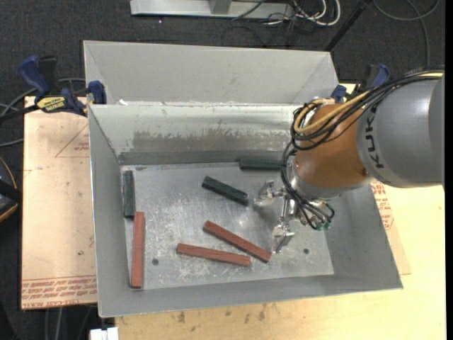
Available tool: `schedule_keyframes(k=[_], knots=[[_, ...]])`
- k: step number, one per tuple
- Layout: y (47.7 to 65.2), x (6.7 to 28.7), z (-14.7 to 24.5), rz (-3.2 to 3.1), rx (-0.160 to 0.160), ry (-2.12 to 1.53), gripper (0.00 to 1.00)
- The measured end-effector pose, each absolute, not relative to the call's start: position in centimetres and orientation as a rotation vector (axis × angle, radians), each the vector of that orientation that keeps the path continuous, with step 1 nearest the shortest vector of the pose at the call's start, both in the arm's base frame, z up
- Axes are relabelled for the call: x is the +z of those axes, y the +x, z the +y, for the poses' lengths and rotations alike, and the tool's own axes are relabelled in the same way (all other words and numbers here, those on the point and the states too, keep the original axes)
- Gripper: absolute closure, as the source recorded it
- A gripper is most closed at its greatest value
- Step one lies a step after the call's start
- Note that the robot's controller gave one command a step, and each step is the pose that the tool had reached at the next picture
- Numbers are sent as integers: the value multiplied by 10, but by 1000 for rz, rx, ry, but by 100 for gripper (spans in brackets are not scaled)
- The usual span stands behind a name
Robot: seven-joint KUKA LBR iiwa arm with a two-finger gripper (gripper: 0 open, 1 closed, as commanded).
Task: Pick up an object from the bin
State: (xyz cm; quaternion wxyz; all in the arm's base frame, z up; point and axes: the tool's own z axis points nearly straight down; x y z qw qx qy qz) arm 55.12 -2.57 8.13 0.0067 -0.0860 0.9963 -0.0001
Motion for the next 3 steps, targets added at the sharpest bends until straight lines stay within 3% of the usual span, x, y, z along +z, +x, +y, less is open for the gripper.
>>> schedule_keyframes(k=[1, 3], knots=[[541, 79, -21, 3073, -7, -582, 0], [515, 78, 49, 3087, -4, -519, 0]])
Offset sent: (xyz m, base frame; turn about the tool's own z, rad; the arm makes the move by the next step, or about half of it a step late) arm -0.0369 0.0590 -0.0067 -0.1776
